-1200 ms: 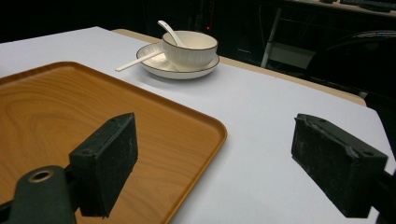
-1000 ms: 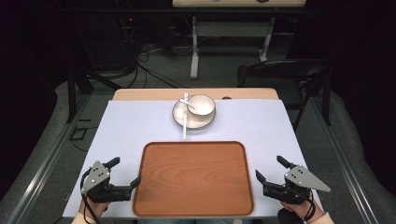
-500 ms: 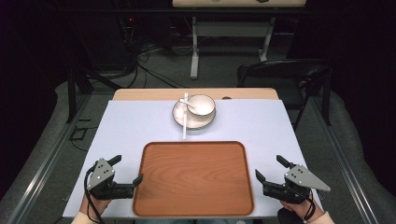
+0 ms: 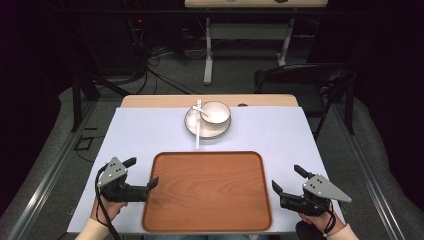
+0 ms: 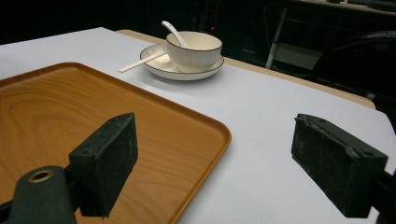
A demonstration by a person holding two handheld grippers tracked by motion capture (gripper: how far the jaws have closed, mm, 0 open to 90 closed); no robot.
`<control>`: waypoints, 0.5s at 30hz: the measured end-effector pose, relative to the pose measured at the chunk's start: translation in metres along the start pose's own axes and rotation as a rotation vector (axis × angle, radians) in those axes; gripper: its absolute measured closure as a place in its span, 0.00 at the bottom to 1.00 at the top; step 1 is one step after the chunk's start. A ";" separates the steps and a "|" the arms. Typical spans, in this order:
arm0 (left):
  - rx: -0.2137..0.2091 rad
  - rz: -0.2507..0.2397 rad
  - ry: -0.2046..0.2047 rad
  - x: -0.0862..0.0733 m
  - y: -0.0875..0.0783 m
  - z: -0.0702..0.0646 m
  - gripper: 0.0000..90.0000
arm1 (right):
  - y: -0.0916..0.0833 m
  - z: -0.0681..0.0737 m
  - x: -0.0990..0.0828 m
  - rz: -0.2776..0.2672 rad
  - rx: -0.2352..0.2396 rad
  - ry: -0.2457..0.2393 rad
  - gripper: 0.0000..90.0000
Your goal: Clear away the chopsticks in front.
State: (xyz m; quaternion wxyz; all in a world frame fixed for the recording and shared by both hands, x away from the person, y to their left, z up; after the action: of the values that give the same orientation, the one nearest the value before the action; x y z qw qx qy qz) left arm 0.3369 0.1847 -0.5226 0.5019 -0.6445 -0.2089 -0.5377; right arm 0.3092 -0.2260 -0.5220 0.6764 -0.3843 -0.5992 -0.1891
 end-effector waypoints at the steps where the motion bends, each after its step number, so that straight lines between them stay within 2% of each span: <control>1: -0.011 0.003 -0.003 0.004 0.003 0.000 0.00 | 0.000 0.000 0.000 0.002 0.002 -0.002 0.16; 9: -0.039 0.024 0.006 0.018 0.017 -0.002 0.00 | 0.000 0.001 0.000 0.004 -0.001 -0.006 0.16; 12: -0.015 0.021 0.010 0.025 0.022 0.001 0.00 | -0.001 0.001 0.000 0.004 -0.003 -0.003 0.16; 15: -0.009 0.030 -0.004 0.033 0.026 0.005 0.00 | 0.001 0.001 0.000 0.007 0.001 -0.005 0.16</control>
State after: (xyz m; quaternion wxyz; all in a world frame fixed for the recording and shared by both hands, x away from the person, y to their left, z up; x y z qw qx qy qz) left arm 0.3714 0.1695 -0.5039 0.5064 -0.6510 -0.1979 -0.5297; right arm 0.3090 -0.2246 -0.5221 0.6759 -0.3866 -0.5995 -0.1855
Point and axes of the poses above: each handheld gripper's, and its own axes: y roughly forward along the jaws, x roughly out of its top, z roughly to its left, the point moved 9 cm from there along y, roughly forward along the jaws, and after that the axes turned 13 degrees about x, right-handed, at the moved point
